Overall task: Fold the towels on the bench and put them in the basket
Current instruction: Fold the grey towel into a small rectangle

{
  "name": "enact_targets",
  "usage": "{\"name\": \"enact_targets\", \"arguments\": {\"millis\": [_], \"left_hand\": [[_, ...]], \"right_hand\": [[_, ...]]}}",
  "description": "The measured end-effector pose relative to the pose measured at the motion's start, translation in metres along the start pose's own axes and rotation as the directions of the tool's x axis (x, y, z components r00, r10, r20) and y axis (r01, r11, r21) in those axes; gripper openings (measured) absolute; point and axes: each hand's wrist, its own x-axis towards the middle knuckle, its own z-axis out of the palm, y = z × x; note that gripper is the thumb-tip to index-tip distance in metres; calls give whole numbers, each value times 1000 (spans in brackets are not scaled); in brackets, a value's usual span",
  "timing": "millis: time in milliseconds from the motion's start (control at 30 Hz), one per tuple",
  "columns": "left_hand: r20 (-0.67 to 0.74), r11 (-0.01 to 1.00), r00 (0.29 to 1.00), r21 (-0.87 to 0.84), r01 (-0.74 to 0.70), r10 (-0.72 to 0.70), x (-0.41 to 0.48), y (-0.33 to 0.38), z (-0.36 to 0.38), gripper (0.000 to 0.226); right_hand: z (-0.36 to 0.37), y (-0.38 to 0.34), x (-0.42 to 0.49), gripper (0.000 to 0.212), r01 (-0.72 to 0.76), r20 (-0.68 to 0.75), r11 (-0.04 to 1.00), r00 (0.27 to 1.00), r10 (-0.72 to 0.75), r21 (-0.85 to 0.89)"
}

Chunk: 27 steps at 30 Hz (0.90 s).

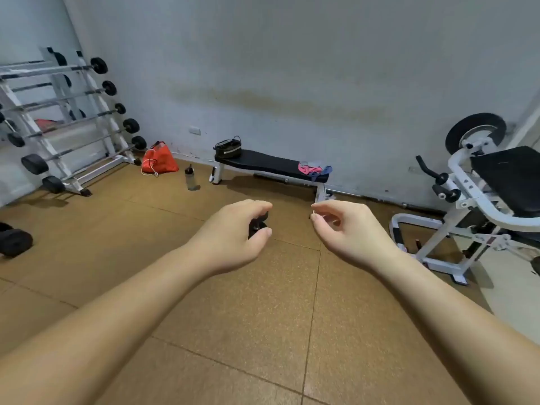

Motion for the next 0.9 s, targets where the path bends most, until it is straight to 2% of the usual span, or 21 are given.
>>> {"name": "enact_targets", "arguments": {"millis": [67,133,267,467,567,733,900], "left_hand": [[42,999,998,-31,38,-37,33,-27,14,52],[102,996,991,-37,86,-82,71,-57,35,53],[121,985,984,-99,140,-128,163,-112,80,50],[94,963,975,-161,216,-202,305,-178,115,48],[79,949,963,-168,267,-257,377,-218,115,47],[70,913,940,-224,342,-335,500,-295,117,44],[100,896,941,-286,339,-324,643,-394,142,47]], "right_hand": [[16,15,35,39,-92,12,994,996,91,52],[35,36,72,43,-110,54,994,993,109,21],[70,95,158,43,-119,91,993,989,117,16],[105,175,308,47,-48,54,999,997,48,-9],[126,201,391,53,-23,101,999,995,20,31],[175,252,540,36,-67,190,989,981,41,132],[228,317,694,34,-92,193,990,979,70,109]]}}
